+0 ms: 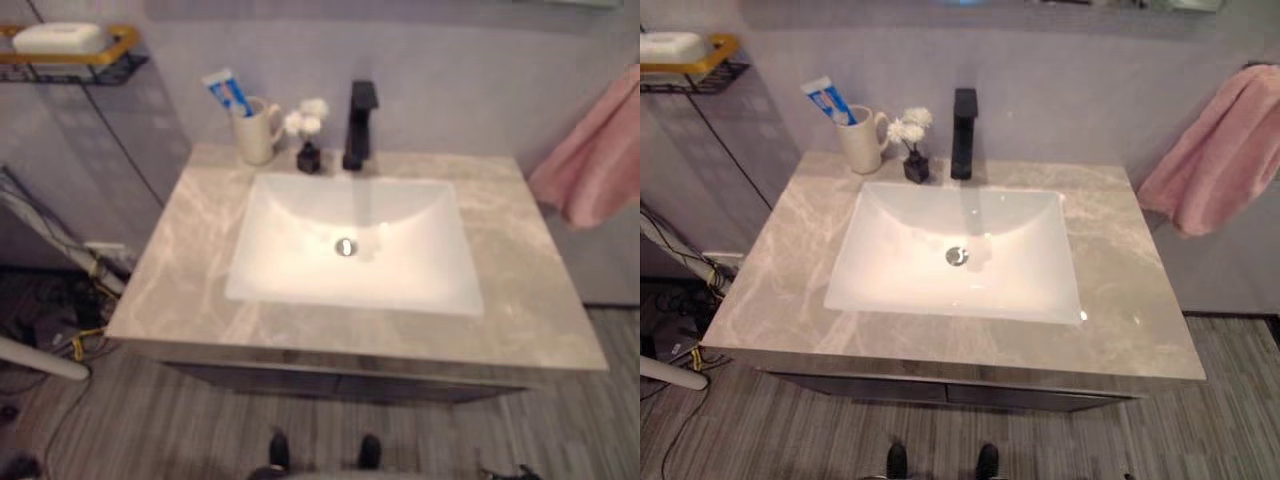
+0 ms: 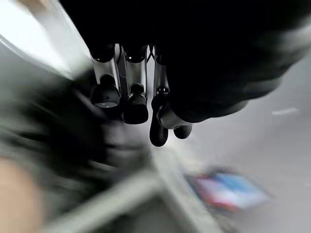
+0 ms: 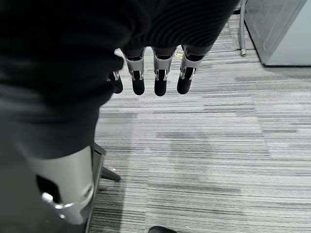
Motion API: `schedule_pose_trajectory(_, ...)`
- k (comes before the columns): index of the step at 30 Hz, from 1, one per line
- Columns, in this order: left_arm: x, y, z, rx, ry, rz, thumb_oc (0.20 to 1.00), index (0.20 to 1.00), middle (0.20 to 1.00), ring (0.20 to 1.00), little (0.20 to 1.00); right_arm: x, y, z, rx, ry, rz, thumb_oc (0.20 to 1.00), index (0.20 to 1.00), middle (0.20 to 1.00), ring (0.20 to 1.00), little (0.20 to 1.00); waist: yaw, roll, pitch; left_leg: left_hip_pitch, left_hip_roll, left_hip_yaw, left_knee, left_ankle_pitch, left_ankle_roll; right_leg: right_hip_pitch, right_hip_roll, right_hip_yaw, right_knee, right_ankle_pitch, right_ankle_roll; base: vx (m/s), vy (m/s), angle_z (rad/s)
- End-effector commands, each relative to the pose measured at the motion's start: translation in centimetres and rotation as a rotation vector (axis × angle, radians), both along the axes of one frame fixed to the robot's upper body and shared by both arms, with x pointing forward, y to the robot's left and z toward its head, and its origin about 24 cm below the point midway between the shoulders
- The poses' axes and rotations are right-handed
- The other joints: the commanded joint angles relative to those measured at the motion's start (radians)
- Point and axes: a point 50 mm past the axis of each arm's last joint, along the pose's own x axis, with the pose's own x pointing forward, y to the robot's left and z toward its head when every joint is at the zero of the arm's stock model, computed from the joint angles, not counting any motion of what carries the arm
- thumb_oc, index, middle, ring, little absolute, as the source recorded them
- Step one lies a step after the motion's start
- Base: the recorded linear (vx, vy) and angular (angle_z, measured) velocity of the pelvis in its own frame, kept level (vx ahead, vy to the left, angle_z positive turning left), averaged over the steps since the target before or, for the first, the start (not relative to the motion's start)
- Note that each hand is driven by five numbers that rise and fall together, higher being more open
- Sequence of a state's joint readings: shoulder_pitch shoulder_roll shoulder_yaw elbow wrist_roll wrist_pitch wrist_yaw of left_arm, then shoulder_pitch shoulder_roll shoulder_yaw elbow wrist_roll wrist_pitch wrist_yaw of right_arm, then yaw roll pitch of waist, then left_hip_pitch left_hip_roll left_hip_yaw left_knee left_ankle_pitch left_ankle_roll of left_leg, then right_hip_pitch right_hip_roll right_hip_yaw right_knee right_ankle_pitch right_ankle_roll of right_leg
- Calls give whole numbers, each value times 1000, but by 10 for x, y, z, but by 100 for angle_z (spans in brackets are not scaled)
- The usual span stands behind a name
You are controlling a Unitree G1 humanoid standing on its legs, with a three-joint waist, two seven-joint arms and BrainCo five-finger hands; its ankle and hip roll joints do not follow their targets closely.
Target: Put brush and paste in cup on sink, flatten towel.
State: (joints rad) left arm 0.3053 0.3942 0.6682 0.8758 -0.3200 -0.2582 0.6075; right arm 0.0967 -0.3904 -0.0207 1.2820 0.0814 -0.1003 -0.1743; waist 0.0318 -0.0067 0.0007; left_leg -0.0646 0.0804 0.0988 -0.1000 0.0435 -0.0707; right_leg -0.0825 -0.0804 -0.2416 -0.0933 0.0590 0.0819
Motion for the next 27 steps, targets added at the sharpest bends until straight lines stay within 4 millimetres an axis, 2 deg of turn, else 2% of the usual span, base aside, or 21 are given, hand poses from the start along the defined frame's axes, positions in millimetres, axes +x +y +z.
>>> schedule_pose_trajectory(1, -3, -3, -21, -183, -9, 15, 1000, 1000, 1000, 1000, 1000, 6, -1, 1, -4, -11, -4, 1000, 1000, 1000, 1000, 1000, -15, -39, 16, 16, 20, -17, 13, -48, 16, 39, -39, -8, 6, -66, 24, 0, 0, 0)
schedule_pose_trajectory(3, -21, -30, -51, -396, 191, -34, 1000, 1000, 1000, 1000, 1000, 10, 4, -1, 3, -6, 36, 1000, 1000, 1000, 1000, 1000, -32, -39, 11, 31, 20, -34, 13, -54, 21, 47, -27, 18, 6, -68, 15, 0, 0, 0)
schedule_pose_trajectory(4, -21, -30, -51, -396, 191, -35, 1000, 1000, 1000, 1000, 1000, 10, 4, -1, 4, -6, 35, 1000, 1000, 1000, 1000, 1000, -33, -40, 9, 27, 19, -34, 13, -52, 22, 44, -28, 18, 6, -67, 15, 0, 0, 0)
schedule_pose_trajectory(5, -28, -55, -69, -556, 312, -110, 1000, 1000, 1000, 1000, 1000, 12, 7, -2, 15, -11, 37, 1000, 1000, 1000, 1000, 1000, -46, -40, 8, 35, 17, -43, 13, -57, 30, 48, -18, 41, 6, -61, 7, 8, 4, -7)
schedule_pose_trajectory(6, -28, -55, -69, -556, 312, -110, 1000, 1000, 1000, 1000, 1000, 12, 7, -2, 15, -11, 37, 1000, 1000, 1000, 1000, 1000, -47, -40, 8, 34, 17, -43, 13, -57, 30, 47, -18, 41, 6, -61, 7, 14, 7, -13)
schedule_pose_trajectory(7, -28, -68, -78, -634, 341, -159, 1000, 1000, 1000, 1000, 1000, 14, 10, -3, 31, -16, 34, 1000, 1000, 1000, 1000, 1000, -51, -39, 7, 38, 16, -44, 13, -60, 35, 45, -13, 58, 6, -58, 4, 8, 16, -10)
schedule_pose_trajectory(8, -28, -87, -88, -748, 486, -323, 1000, 1000, 1000, 1000, 1000, 16, 11, -3, 46, -11, 38, 1000, 1000, 1000, 1000, 1000, -63, -37, 2, 45, 18, -44, 13, -64, 42, 42, -6, 82, 6, -60, -1, 7, 17, -10)
schedule_pose_trajectory(9, -28, -87, -88, -748, 486, -323, 1000, 1000, 1000, 1000, 1000, 16, 11, -4, 46, -11, 38, 1000, 1000, 1000, 1000, 1000, -63, -37, 1, 43, 17, -45, 13, -63, 42, 40, -7, 82, 6, -60, -1, 45, 19, -13)
schedule_pose_trajectory(10, -36, -108, -97, -851, 628, -464, 1000, 1000, 1000, 1000, 1000, 15, 11, -4, 55, 11, 64, 1000, 1000, 1000, 1000, 1000, -67, -38, -6, 64, 17, -48, 13, -70, 50, 49, -2, 99, 6, -68, -2, 58, 10, -16)
schedule_pose_trajectory(13, -32, -119, -102, -874, 681, -579, 1000, 1000, 1000, 1000, 1000, 9, 12, -6, 61, 52, 97, 1000, 1000, 1000, 1000, 1000, -67, -41, -16, 80, 16, -53, 13, -76, 55, 60, -1, 109, 6, -72, -2, 44, 10, -30)
schedule_pose_trajectory(14, -1, -125, -106, -819, 674, -734, 1000, 1000, 1000, 1000, 1000, 10, 12, -6, 60, 62, 105, 1000, 1000, 1000, 1000, 1000, -58, -50, -4, 78, 1, -115, 60, -94, 57, 69, -1, 129, 6, -73, -4, -62, 13, -27)
schedule_pose_trajectory(15, 12, -129, -107, -802, 663, -792, 1000, 1000, 1000, 1000, 1000, 13, 13, -6, 60, 54, 102, 1000, 1000, 1000, 1000, 1000, -57, -54, 6, 51, -15, -164, 107, -115, 58, 68, -4, 137, 6, -67, -7, -62, 13, -24)
schedule_pose_trajectory(16, 12, -128, -107, -802, 663, -792, 1000, 1000, 1000, 1000, 1000, 13, 13, -6, 60, 54, 102, 1000, 1000, 1000, 1000, 1000, -58, -54, 4, 48, -17, -166, 108, -115, 58, 66, -5, 136, 6, -66, -7, -107, 27, -16)
schedule_pose_trajectory(18, 34, -136, -107, -763, 619, -883, 1000, 1000, 1000, 1000, 1000, 19, 12, -4, 53, 37, 99, 1000, 1000, 1000, 1000, 1000, -49, -55, 30, -7, -61, -275, 215, -170, 65, 40, -12, 159, 38, -64, -6, -159, 93, -35)
schedule_pose_trajectory(19, 46, -138, -106, -738, 607, -949, 1000, 1000, 1000, 1000, 1000, 26, 12, -3, 43, 21, 111, 1000, 1000, 1000, 1000, 1000, -58, -48, 43, -31, -67, -274, 258, -188, 68, 28, -18, 168, 56, -62, -4, -133, 106, -49)
schedule_pose_trajectory(20, 46, -138, -106, -738, 607, -949, 1000, 1000, 1000, 1000, 1000, 26, 12, -3, 43, 21, 111, 1000, 1000, 1000, 1000, 1000, -58, -48, 43, -31, -67, -274, 258, -188, 68, 28, -18, 168, 56, -62, -4, -206, 307, -47)
schedule_pose_trajectory(21, 62, -141, -105, -695, 645, -1045, 1000, 1000, 1000, 1000, 1000, 36, 11, 0, 36, -17, 102, 1000, 1000, 1000, 1000, 1000, -70, -25, 63, -44, -98, -257, 323, -238, 91, 21, -40, 186, 74, -53, 16, -133, 245, -27)
schedule_pose_trajectory(24, 69, -141, -104, -652, 691, -1114, 1000, 1000, 1000, 1000, 1000, 39, 11, 1, 29, -31, 101, 1000, 1000, 1000, 1000, 1000, -73, -14, 70, -49, -122, -216, 377, -269, 102, 11, -64, 203, 86, -37, 35, -156, 363, -31)
schedule_pose_trajectory(25, 70, -138, -102, -616, 729, -1151, 1000, 1000, 1000, 1000, 1000, 43, 10, 2, 19, -48, 116, 1000, 1000, 1000, 1000, 1000, -77, -1, 76, -57, -145, -172, 399, -296, 126, -23, -86, 246, 101, -10, 52, -97, 219, -59)
schedule_pose_trajectory(26, 70, -138, -102, -616, 729, -1151, 1000, 1000, 1000, 1000, 1000, 43, 10, 2, 19, -48, 116, 1000, 1000, 1000, 1000, 1000, -76, -1, 76, -56, -145, -172, 399, -296, 126, -22, -85, 246, 101, -10, 51, -243, 454, -68)
schedule_pose_trajectory(27, 70, -138, -102, -589, 776, -1190, 1000, 1000, 1000, 1000, 1000, 43, 8, 3, 7, -42, 130, 1000, 1000, 1000, 1000, 1000, -80, 7, 85, -70, -170, -127, 419, -309, 150, -63, -106, 290, 102, 28, 71, -189, 325, -78)
